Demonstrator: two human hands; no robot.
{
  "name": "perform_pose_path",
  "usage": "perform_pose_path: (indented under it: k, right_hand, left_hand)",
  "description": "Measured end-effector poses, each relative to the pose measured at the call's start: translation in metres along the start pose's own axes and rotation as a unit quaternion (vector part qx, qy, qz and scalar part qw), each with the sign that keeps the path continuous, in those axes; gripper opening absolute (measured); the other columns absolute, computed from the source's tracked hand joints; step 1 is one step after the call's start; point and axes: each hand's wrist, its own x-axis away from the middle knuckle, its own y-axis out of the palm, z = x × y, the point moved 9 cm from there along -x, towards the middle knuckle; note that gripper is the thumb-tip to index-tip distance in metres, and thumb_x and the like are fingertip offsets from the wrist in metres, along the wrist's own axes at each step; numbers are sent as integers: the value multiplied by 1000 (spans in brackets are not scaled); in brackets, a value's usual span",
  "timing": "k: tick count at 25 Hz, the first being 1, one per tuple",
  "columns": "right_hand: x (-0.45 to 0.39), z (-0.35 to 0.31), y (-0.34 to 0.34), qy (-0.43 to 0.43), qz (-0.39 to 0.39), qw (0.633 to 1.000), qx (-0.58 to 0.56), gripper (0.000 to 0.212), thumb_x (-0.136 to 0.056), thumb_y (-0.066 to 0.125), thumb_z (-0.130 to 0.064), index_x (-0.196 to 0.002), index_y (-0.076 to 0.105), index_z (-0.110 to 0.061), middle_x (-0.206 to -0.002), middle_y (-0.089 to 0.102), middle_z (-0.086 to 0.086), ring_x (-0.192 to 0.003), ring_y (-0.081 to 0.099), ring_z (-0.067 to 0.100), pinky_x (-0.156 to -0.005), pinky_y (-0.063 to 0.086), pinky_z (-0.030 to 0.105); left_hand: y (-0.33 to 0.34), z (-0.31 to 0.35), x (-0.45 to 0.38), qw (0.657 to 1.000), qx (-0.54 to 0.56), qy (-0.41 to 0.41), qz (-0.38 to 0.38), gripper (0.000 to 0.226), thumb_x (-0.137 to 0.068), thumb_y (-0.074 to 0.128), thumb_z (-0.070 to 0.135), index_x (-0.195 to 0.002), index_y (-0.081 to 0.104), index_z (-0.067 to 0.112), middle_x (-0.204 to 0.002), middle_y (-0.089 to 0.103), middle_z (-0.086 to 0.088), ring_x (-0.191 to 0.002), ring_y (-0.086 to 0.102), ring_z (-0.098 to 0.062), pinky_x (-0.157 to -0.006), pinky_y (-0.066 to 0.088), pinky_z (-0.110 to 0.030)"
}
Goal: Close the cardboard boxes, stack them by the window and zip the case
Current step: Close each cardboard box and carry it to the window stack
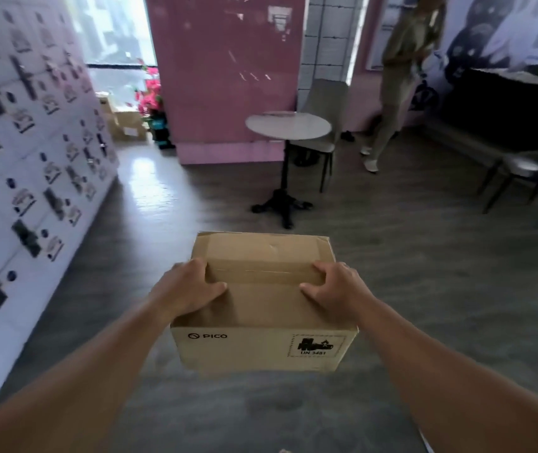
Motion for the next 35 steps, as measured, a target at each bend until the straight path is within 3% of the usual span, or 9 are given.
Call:
perform_pose_path:
  k: [7,11,15,19,24,27,35]
  right_hand:
    - [-184,-134,34,-103,-56,993,20,77,-84,67,-57,-150,44,-26,-136,52,13,-120,56,29,-103,46,40]
    - [-288,-220,55,-154,-71,985,28,75,-83,66,-59,-148,46,-28,-132,53,12,-114,58,29,-97,46,37]
    - [-391,-299,93,-175,-93,979,38,72,-80,67,-61,-143,51,-29,-125,55,9,-108,58,25,-88,45,34]
    - [-500,-386,122,-177,-91,979,53,66,-81,68,-60,-138,55,-29,-122,57,8,-106,57,23,-87,46,33]
    - [-629,-457,128,-154,-83,984,39,76,-81,68,-59,-148,47,-30,-133,56,9,-121,54,26,-100,45,37]
    - [-723,-488,139,-146,-80,985,37,79,-82,69,-59,-150,44,-29,-138,53,10,-125,52,26,-103,43,36]
    - [-1000,-585,155,-175,-97,979,42,75,-82,67,-60,-148,46,-31,-129,53,9,-117,55,26,-93,45,35]
  left_hand:
    - [-62,-103,-119,994,6,-103,47,49,-67,61,66,-100,58,29,-94,65,5,-82,61,-13,-72,54,-33]
    - [-106,-168,-196,988,25,-132,74,42,-74,66,61,-103,57,32,-90,59,13,-78,57,-4,-63,46,-24]
    - [-134,-245,-283,984,32,-151,87,39,-75,66,61,-98,55,31,-90,60,12,-78,57,-2,-63,47,-24]
    - [-173,-318,-391,985,42,-140,94,34,-77,67,57,-97,54,32,-90,61,11,-76,57,-2,-58,43,-20]
    - [-215,-377,-531,988,41,-133,70,40,-79,65,58,-102,57,27,-97,63,4,-88,61,-15,-77,54,-34]
    - [-226,-410,-633,989,40,-126,62,38,-79,66,58,-100,56,28,-96,63,4,-86,61,-14,-72,53,-33]
    - [-265,-483,-897,984,48,-154,72,35,-79,68,56,-96,55,29,-92,62,5,-83,61,-12,-75,57,-35]
